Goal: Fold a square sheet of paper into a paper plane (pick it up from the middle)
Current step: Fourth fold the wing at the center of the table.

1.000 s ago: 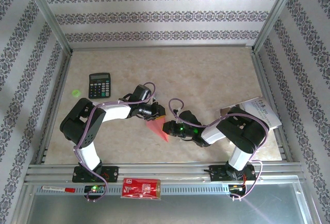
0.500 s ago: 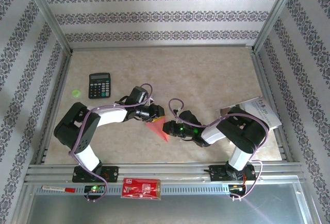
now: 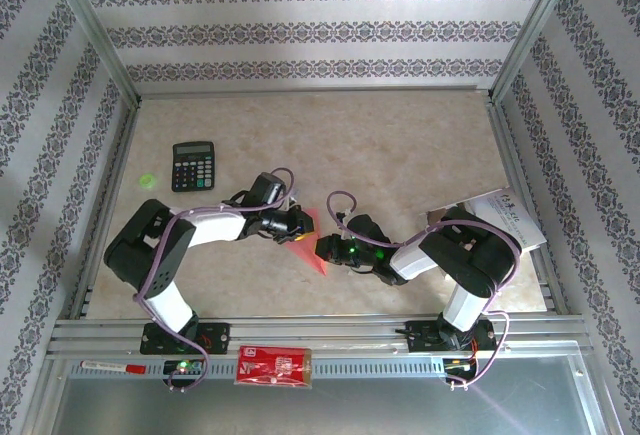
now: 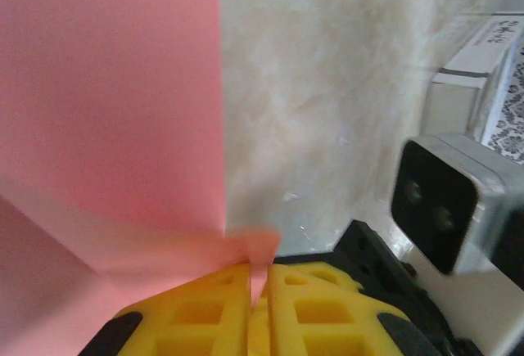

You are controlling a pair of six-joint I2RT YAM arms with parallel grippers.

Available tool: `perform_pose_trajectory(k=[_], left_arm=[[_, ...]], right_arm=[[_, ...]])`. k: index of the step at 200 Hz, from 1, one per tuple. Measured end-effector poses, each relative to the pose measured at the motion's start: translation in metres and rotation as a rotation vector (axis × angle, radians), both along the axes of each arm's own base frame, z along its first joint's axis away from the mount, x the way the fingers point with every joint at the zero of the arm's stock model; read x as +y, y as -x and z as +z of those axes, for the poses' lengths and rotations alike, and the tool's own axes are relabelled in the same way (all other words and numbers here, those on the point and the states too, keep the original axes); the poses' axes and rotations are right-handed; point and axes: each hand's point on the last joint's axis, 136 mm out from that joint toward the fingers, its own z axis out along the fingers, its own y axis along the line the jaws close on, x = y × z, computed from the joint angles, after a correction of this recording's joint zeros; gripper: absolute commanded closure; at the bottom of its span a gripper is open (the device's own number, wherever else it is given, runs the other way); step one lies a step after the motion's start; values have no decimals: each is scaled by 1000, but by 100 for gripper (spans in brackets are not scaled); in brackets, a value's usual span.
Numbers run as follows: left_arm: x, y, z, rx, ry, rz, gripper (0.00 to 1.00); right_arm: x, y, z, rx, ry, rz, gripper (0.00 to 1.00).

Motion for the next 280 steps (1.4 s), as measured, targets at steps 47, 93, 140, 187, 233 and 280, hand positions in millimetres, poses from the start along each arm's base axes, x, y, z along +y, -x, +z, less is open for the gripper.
perform_pose_trajectory(k=[47, 93, 140, 187, 233, 280], left_arm=[[-1, -2, -11, 24, -11, -3, 89], [5, -8, -13, 24, -12, 10, 90], [7, -6, -23, 39, -25, 2, 91], [8, -6, -25, 35, -30, -8, 92], [7, -5, -28, 32, -31, -23, 92], [6, -5, -28, 24, -31, -33, 92]], right_arm=[[0, 0, 0, 0, 0, 0, 100], [0, 0, 0, 0, 0, 0, 100], [0, 0, 0, 0, 0, 0, 100], [0, 0, 0, 0, 0, 0, 98], [-1, 1, 0, 4, 5, -1, 90], [-3, 2, 3, 10, 12, -1, 83]])
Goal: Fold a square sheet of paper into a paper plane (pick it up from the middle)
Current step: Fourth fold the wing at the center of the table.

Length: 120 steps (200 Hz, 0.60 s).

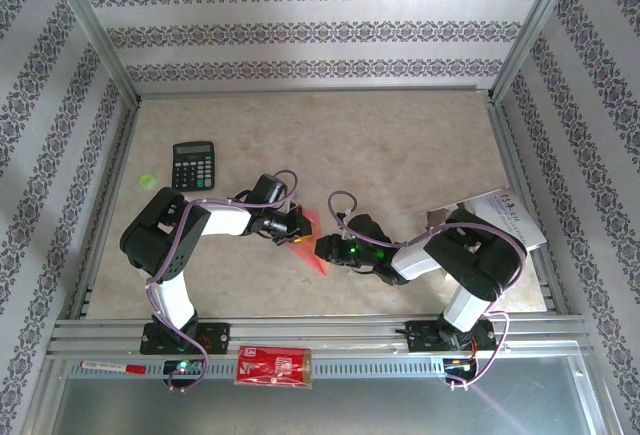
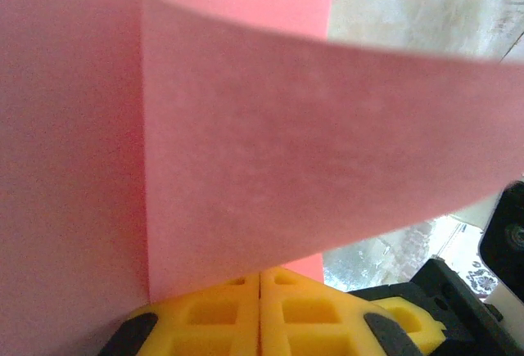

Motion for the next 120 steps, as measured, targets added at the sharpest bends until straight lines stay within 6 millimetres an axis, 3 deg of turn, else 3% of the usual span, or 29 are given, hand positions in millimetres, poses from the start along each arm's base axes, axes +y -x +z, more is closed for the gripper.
perform_pose_trajectory(k=[72, 120], left_arm=[[0, 0, 0, -4, 0, -4, 93], [0, 0, 0, -3, 0, -4, 93]], right_arm=[[-20, 9, 4, 23, 49, -18, 76], [-29, 17, 19, -25, 102, 0, 79]])
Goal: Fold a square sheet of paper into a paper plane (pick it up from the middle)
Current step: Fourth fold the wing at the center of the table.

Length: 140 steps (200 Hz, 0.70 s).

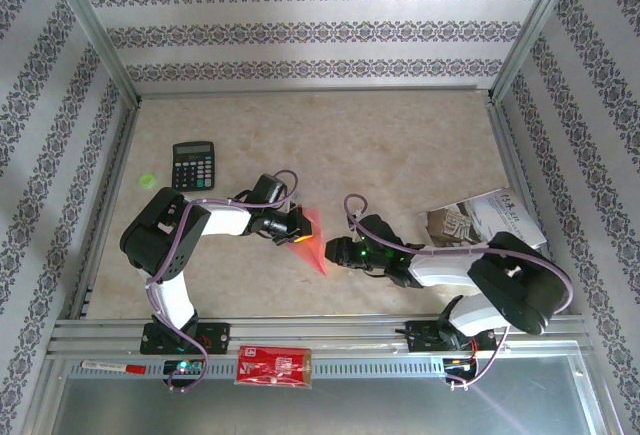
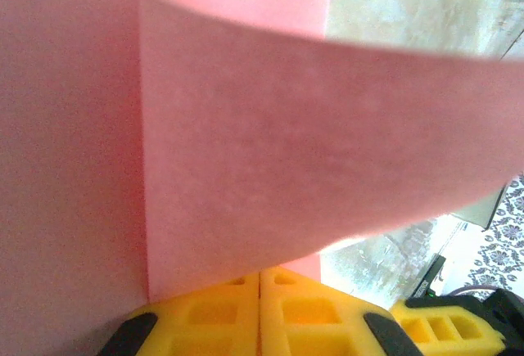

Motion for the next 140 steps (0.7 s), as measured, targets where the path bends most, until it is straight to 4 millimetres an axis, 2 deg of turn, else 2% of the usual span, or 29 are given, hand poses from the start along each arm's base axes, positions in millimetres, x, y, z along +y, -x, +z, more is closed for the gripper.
perform_pose_trajectory(k=[30, 69, 94, 140], left_arm=[[0, 0, 0, 0, 0, 0, 92], [0, 0, 0, 1, -1, 0, 92], [0, 0, 0, 1, 0, 1, 92], [0, 0, 0, 1, 0, 1, 92]], right_arm=[[8, 6, 9, -29, 37, 52, 80], [39, 4, 24, -64, 33, 137, 83], [47, 6, 16, -41, 47, 163, 84], [41, 10, -6, 17, 101, 172, 86]])
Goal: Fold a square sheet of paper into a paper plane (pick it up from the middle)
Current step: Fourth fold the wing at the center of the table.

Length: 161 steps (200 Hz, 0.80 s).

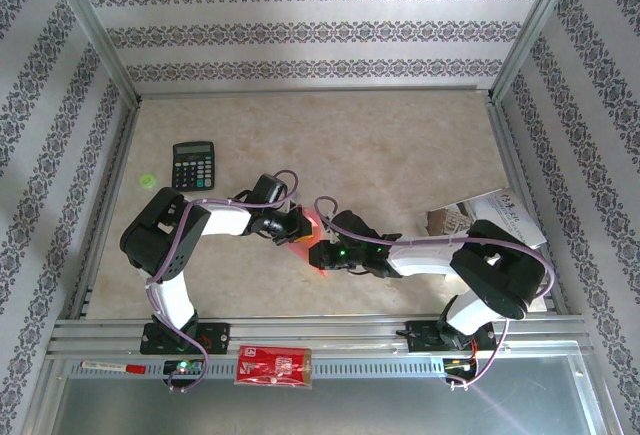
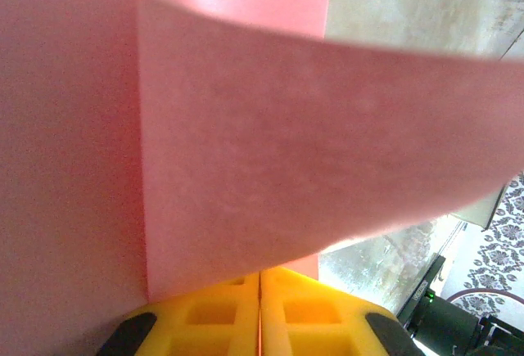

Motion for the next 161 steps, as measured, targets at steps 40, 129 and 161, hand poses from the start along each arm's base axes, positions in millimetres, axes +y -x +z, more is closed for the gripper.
perform_pose_trajectory(k=[40, 129, 161], left_arm=[[0, 0, 0, 0, 0, 0, 91], [0, 0, 0, 0, 1, -1, 91], [0, 0, 0, 0, 1, -1, 91]], right_arm=[[-4, -2, -2, 9, 7, -1, 86], [-8, -4, -10, 22, 27, -10, 86], [-8, -4, -12, 28, 29, -9, 87]])
